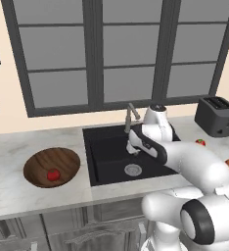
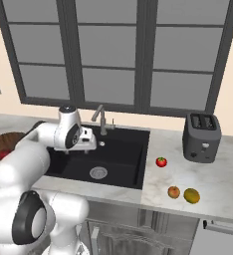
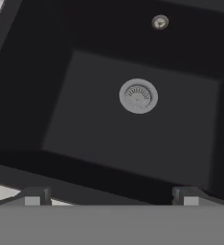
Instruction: There is a mixed pile of frozen fruits and vegetables on the counter. Locate all the frozen vegetables and place the items in a bowl on the counter. Take all the frozen fruits and defrost them in a running sink.
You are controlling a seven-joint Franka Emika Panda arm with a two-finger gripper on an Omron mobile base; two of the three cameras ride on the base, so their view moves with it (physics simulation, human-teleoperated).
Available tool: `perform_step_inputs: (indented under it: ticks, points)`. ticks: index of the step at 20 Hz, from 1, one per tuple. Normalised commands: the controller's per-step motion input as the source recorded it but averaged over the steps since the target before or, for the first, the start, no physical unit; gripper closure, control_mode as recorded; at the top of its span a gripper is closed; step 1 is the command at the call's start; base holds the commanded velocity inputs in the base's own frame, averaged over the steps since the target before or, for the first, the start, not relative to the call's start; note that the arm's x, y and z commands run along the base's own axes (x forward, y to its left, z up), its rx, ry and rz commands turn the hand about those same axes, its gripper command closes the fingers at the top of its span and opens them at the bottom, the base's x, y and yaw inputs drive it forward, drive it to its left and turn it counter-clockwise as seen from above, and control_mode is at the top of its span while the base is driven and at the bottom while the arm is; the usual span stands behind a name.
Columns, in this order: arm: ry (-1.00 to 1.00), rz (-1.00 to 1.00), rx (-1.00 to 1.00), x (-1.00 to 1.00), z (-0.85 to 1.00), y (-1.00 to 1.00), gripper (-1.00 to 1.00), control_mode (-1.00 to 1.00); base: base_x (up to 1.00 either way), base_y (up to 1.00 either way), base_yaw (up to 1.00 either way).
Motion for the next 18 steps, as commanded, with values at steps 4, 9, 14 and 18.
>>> perform_step_inputs:
  ticks: [4,9,14,18]
  points:
    - [0.0,0.0,0.0,0.0,0.0,-0.48,-1.0,-1.0,0.0,0.0,0.0]
    - [0.02,0.0,0.0,0.07,0.0,-0.45,-1.0,-1.0,0.0,0.0,0.0]
    - [0.03,0.0,0.0,0.12,0.0,-0.4,-1.0,-1.0,0.0,0.0,0.0]
    - [0.0,0.0,0.0,0.08,0.0,-0.42,-1.0,-1.0,0.0,0.0,0.0]
